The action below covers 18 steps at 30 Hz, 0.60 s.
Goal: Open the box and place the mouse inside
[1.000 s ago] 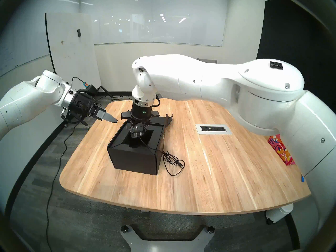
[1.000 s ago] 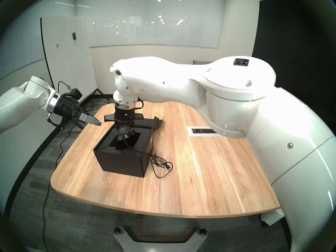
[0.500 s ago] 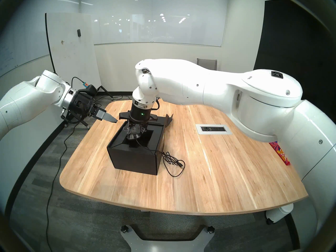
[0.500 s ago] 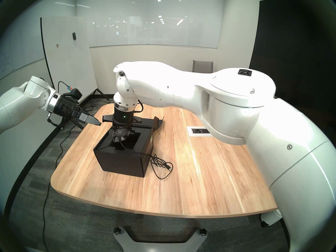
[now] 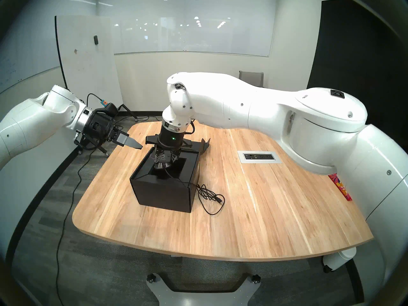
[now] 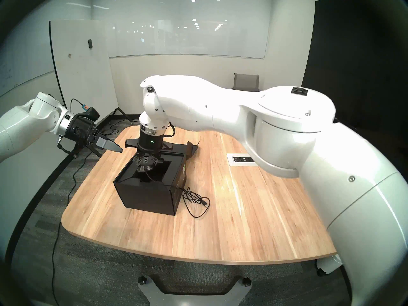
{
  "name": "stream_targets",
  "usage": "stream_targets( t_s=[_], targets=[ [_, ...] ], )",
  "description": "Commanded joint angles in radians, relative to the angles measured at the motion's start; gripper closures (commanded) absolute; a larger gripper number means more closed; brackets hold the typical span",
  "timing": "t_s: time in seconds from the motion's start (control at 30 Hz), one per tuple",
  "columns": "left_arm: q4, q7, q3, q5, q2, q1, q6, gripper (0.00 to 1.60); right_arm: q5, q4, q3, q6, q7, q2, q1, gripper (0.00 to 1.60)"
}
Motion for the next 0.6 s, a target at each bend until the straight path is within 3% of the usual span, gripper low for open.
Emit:
stream_targets(
  t_s=[0.0,0.03,0.07,0.1,0.13,0.57],
  targets=[
    [0.001,-0.026,-0.014,-0.006,-0.002,-0.02,-0.002,0.0,-0.001,0.003,0.019,0.0,-0.107,0.004,0.01,0.44],
    [0.001,-0.026,-0.014,-0.006,-0.002,-0.02,-0.002,0.0,-0.001,0.004,0.029,0.0,-0.123,0.003,0.006,0.23],
    [0.001,-0.026,-0.014,-0.006,-0.002,-0.02,-0.002,0.0,-0.001,0.004,0.029,0.0,-0.123,0.003,0.006,0.23],
    [0.001,-0.026,-0.013,-0.006,-0.002,-0.02,-0.002,0.0,-0.001,0.003,0.005,-0.002,-0.087,0.004,0.017,0.04],
    [0.001,-0.026,-0.013,-0.006,-0.002,-0.02,-0.003,0.0,-0.001,0.003,0.018,-0.002,-0.106,0.004,0.011,0.0],
    [0.0,-0.025,-0.013,-0.007,-0.002,-0.021,-0.003,0.0,-0.001,-0.005,0.021,-0.007,-0.121,0.008,0.019,0.0]
  ],
)
